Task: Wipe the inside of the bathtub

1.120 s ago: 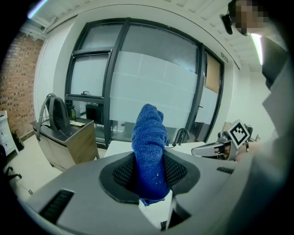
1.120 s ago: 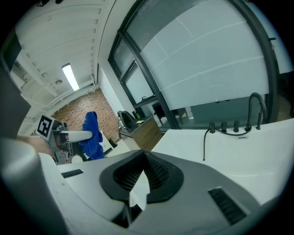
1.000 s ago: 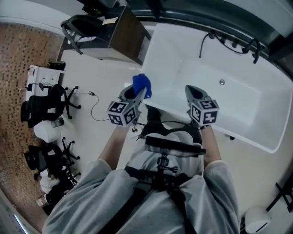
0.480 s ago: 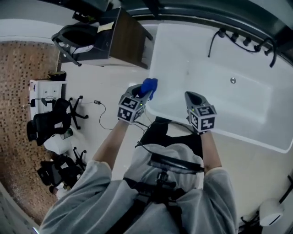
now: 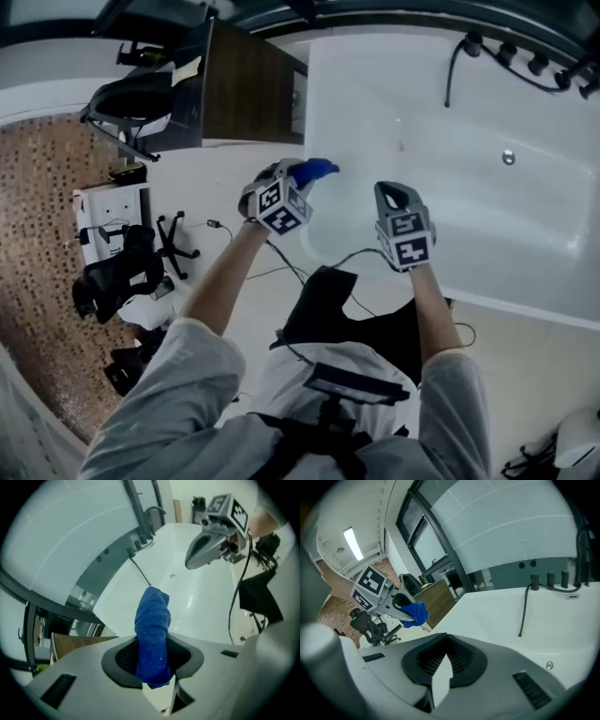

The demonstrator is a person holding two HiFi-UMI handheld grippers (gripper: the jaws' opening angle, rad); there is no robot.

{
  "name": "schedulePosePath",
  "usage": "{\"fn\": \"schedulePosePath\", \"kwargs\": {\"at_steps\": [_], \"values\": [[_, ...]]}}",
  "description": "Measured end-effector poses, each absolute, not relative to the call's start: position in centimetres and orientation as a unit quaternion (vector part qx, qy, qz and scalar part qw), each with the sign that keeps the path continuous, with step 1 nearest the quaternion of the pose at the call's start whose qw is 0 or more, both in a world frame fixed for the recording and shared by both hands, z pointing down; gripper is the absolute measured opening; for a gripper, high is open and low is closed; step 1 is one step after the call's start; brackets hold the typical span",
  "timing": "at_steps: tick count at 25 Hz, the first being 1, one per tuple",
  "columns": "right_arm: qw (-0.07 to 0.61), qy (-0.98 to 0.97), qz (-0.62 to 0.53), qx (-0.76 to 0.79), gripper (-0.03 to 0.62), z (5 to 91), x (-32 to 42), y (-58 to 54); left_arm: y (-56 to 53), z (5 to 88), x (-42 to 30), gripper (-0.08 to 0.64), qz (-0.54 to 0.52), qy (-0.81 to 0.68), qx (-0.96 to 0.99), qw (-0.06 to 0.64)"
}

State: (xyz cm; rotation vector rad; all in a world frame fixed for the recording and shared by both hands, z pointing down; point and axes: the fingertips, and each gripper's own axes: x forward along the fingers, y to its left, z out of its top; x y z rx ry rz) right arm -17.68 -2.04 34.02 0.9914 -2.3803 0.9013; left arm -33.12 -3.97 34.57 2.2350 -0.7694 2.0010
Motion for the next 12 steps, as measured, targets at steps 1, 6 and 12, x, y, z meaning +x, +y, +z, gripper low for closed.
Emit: {"fn": "schedulePosePath", "kwargs": {"at_steps": [1, 6, 12], "values": [[0.206, -0.855, 0.321, 0.35, 0.009, 35.0, -18.0, -2.5, -4.7, 35.8, -33.2, 0.13, 0.663, -0.232, 0.712, 0.003], [0.218, -0.863, 0.304, 0.338, 0.009, 40.0, -20.5, -4.3, -7.4, 42.4, -34.6, 0.13, 0.735, -0.162, 0.656, -0.06], [0.226, -0.871, 0.292, 0.325, 0.009, 44.4, -23.7, -5.6, -10.0, 47.5, -36.2, 0.129, 0.793, -0.093, 0.589, -0.125]]}}
